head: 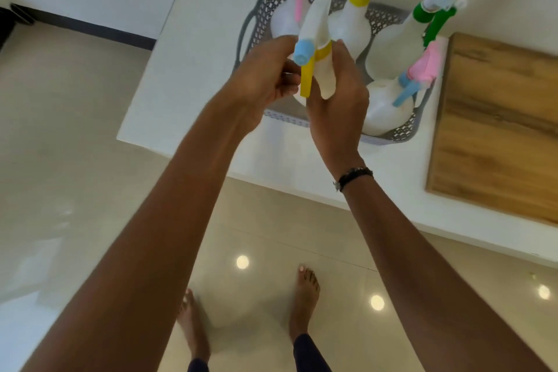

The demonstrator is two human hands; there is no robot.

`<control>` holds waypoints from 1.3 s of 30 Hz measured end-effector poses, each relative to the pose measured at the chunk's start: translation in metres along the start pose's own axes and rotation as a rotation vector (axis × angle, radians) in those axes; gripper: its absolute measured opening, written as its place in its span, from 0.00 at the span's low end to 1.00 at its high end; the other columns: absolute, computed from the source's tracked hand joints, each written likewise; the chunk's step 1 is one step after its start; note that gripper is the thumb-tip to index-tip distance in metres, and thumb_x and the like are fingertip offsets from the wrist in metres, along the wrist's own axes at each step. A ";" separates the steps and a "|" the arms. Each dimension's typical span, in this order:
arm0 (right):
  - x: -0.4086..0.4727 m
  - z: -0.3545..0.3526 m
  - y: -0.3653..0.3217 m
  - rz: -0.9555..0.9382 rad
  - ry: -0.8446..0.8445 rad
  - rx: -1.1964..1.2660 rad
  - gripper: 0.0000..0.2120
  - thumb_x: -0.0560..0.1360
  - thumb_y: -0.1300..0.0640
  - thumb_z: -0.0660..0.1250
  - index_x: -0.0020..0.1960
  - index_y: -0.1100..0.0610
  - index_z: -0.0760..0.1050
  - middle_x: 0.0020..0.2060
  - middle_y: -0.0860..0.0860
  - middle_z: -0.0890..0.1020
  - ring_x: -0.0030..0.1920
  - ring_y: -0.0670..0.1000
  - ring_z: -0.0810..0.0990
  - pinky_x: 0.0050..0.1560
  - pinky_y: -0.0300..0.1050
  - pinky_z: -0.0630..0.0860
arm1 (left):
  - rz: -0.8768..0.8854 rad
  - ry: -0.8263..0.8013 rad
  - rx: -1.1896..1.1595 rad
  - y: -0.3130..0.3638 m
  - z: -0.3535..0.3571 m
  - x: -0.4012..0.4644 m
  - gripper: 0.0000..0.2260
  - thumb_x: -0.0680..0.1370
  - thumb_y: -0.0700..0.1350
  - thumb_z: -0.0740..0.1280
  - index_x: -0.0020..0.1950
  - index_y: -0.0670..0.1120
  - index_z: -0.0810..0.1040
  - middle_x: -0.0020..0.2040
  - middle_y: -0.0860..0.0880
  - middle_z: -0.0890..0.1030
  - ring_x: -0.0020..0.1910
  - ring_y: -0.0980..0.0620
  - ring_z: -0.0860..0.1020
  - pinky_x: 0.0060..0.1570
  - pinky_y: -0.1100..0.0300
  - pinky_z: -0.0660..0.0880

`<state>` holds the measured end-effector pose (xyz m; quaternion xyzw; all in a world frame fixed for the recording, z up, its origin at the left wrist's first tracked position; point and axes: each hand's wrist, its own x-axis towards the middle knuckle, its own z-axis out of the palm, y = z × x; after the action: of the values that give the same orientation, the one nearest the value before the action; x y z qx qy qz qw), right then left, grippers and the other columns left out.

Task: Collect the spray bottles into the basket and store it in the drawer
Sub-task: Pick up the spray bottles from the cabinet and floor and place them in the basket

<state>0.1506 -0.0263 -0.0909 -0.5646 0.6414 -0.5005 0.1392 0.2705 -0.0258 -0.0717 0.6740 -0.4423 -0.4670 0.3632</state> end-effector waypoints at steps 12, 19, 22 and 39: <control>0.004 0.016 0.064 0.217 -0.114 0.003 0.20 0.76 0.62 0.65 0.66 0.66 0.68 0.55 0.58 0.80 0.54 0.54 0.79 0.54 0.40 0.73 | 0.241 -0.307 0.344 -0.039 0.058 0.027 0.24 0.76 0.37 0.59 0.72 0.44 0.65 0.70 0.45 0.70 0.68 0.48 0.69 0.68 0.49 0.69; 0.001 0.014 0.060 0.250 -0.161 0.005 0.23 0.78 0.60 0.63 0.69 0.66 0.64 0.60 0.60 0.77 0.59 0.56 0.77 0.60 0.45 0.73 | 0.284 -0.288 0.427 -0.042 0.056 0.029 0.26 0.77 0.34 0.59 0.75 0.45 0.61 0.72 0.45 0.67 0.69 0.48 0.68 0.66 0.54 0.69; -0.006 0.015 0.057 0.274 -0.149 -0.013 0.25 0.77 0.59 0.64 0.71 0.66 0.62 0.64 0.61 0.75 0.64 0.58 0.74 0.65 0.52 0.71 | 0.318 -0.238 0.458 -0.046 0.058 0.025 0.25 0.77 0.34 0.60 0.74 0.41 0.61 0.72 0.42 0.67 0.69 0.46 0.68 0.67 0.58 0.66; -0.292 0.012 -0.031 0.228 -0.826 0.049 0.16 0.81 0.62 0.58 0.68 0.55 0.69 0.64 0.50 0.77 0.66 0.44 0.73 0.68 0.39 0.70 | -0.197 0.157 0.315 -0.262 -0.107 -0.215 0.15 0.75 0.30 0.60 0.59 0.44 0.73 0.56 0.48 0.79 0.50 0.50 0.79 0.52 0.52 0.78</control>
<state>0.2726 0.2246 -0.1849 -0.6397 0.5781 -0.2288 0.4520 0.4031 0.2737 -0.2100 0.7969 -0.4121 -0.3714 0.2390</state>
